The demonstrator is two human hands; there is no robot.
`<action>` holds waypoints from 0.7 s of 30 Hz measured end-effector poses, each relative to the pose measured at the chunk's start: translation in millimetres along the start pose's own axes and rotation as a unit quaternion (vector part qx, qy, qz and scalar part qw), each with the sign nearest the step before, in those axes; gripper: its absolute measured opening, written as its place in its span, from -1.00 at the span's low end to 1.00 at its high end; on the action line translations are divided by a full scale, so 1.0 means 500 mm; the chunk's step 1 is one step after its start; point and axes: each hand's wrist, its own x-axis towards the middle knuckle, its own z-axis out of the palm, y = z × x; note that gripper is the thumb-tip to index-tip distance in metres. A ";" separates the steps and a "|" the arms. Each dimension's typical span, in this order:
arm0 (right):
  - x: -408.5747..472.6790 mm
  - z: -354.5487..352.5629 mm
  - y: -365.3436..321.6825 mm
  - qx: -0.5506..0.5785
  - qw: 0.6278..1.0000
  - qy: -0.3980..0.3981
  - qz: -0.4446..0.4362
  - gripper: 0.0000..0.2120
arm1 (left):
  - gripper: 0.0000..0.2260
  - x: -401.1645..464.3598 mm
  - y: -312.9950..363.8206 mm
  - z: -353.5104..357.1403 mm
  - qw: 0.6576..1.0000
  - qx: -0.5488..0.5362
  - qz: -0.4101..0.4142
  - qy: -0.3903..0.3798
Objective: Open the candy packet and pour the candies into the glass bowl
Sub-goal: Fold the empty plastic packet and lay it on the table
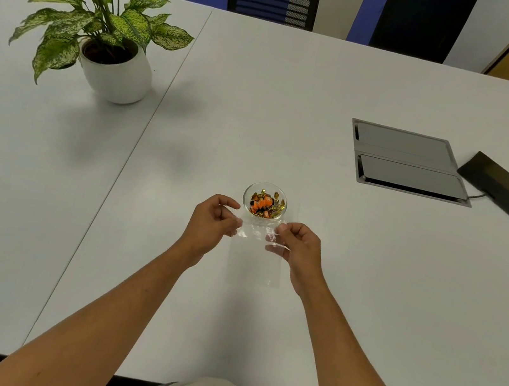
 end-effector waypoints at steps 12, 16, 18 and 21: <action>-0.013 0.029 0.008 0.016 1.000 -0.016 -0.018 -0.90 | -0.72 -0.016 -0.004 0.031 0.993 -0.089 -0.065 -0.051; -0.022 0.036 0.017 -0.001 1.000 -0.015 -0.026 -0.88 | -0.70 -0.025 -0.014 0.043 0.997 -0.054 -0.052 -0.012; -0.026 0.036 0.022 -0.005 1.000 -0.012 -0.023 -0.88 | -0.72 -0.026 -0.015 0.043 0.998 -0.039 -0.052 0.003; -0.030 0.033 0.023 0.005 1.000 -0.016 -0.008 -0.88 | -0.74 -0.027 -0.010 0.040 0.997 -0.047 -0.062 0.014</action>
